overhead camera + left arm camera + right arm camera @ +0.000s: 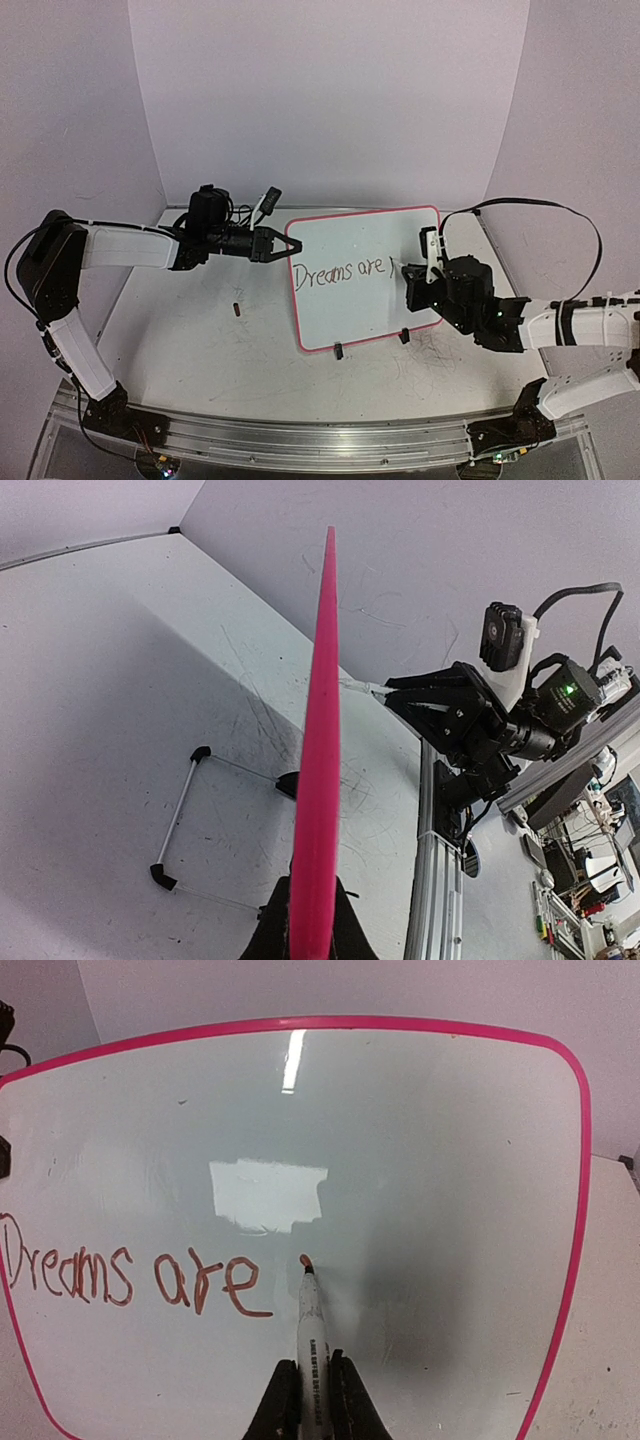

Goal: Write a sentence on the whiteboard

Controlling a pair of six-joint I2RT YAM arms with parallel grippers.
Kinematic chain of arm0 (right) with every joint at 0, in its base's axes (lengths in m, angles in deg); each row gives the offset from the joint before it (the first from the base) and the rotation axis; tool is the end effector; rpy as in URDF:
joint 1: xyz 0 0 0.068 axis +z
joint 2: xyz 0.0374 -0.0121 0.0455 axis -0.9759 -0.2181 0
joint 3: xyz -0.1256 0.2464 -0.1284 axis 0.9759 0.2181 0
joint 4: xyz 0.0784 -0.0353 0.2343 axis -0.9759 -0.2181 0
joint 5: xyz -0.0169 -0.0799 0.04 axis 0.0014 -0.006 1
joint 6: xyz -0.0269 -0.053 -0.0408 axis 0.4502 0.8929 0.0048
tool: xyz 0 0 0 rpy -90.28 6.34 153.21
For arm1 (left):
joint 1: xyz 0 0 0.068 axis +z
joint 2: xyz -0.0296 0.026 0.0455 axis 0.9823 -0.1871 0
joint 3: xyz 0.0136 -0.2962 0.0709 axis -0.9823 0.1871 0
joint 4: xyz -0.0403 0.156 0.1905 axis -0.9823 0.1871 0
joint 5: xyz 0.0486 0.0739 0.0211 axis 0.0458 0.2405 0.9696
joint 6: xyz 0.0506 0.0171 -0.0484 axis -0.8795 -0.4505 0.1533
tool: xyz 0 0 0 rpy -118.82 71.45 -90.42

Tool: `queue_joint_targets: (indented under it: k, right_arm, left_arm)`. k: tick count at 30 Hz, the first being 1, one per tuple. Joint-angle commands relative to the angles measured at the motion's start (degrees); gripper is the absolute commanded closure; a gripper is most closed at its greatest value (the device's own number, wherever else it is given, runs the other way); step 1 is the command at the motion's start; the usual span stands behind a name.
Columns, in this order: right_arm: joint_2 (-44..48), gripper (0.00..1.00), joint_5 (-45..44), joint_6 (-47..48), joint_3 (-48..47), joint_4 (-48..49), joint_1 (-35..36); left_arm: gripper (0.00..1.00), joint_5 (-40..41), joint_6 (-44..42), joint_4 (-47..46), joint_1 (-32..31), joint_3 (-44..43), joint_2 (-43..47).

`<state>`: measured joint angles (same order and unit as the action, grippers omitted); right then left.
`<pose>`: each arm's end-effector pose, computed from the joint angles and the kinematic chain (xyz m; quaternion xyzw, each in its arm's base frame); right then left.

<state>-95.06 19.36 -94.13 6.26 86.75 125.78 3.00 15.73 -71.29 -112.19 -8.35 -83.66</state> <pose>0.1887 0.1815 0.2615 -0.1521 0.7732 0.1760 0.5899 0.3012 -0.2484 0.2798 0.3155 0.7102 -0.5377 0.3269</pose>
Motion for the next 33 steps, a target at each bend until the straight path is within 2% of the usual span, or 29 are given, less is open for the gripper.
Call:
queue_joint_targets:
  k: [1,10,23,33]
  right_arm:
    - [-1.06,1.00,-1.72,-0.11,-1.98,2.29,-0.31]
    - [0.20,1.00,-5.38,-1.69,-1.31,0.08,-0.33]
    - [1.69,1.00,-2.41,-3.19,-0.01,-3.79,-0.31]
    - [0.41,1.00,0.96,-3.39,0.07,-2.60,-0.29]
  left_arm:
    - [1.00,2.40,-1.15,1.95,0.00,-0.55,1.76]
    - [1.00,2.31,-1.12,2.01,0.01,-0.64,1.76]
    - [1.00,2.26,-1.11,2.04,0.01,-0.75,1.73]
    - [1.00,2.21,-1.04,2.04,0.01,-0.73,1.48]
